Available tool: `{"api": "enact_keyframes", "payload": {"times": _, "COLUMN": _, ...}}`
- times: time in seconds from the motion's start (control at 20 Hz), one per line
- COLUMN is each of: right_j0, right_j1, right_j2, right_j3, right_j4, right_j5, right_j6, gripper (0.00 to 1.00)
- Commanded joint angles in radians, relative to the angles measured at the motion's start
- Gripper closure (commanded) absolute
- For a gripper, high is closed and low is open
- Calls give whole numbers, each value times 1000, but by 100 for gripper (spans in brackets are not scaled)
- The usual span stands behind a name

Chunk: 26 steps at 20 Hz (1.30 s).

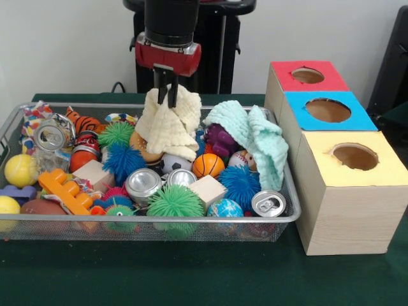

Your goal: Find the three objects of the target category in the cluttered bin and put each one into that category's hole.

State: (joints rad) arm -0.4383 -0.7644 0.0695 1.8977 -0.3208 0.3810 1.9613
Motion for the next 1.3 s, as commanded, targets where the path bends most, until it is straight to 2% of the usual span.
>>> {"api": "enact_keyframes", "payload": {"times": 0.05, "right_j0": -114, "right_j1": -26, "right_j2": 136, "right_j3": 70, "right_j4": -37, "right_j5": -39, "right_j6": -63, "gripper": 100}}
{"api": "enact_keyframes", "payload": {"times": 0.3, "right_j0": -119, "right_j1": -53, "right_j2": 136, "right_j3": 60, "right_j4": -33, "right_j5": -19, "right_j6": -36, "gripper": 100}}
{"api": "enact_keyframes", "payload": {"times": 0.75, "right_j0": -136, "right_j1": -51, "right_j2": 152, "right_j3": 63, "right_j4": -58, "right_j5": 5, "right_j6": -58, "gripper": 100}}
{"api": "enact_keyframes", "payload": {"times": 0.8, "right_j0": -149, "right_j1": -49, "right_j2": 168, "right_j3": 65, "right_j4": -63, "right_j5": 7, "right_j6": -77, "gripper": 0}}
{"api": "enact_keyframes", "payload": {"times": 1.0, "right_j0": -137, "right_j1": -56, "right_j2": 149, "right_j3": 73, "right_j4": -52, "right_j5": 21, "right_j6": -51, "gripper": 0}}
{"api": "enact_keyframes", "payload": {"times": 1.3, "right_j0": -145, "right_j1": -6, "right_j2": 155, "right_j3": 51, "right_j4": -61, "right_j5": 9, "right_j6": -50, "gripper": 0}}
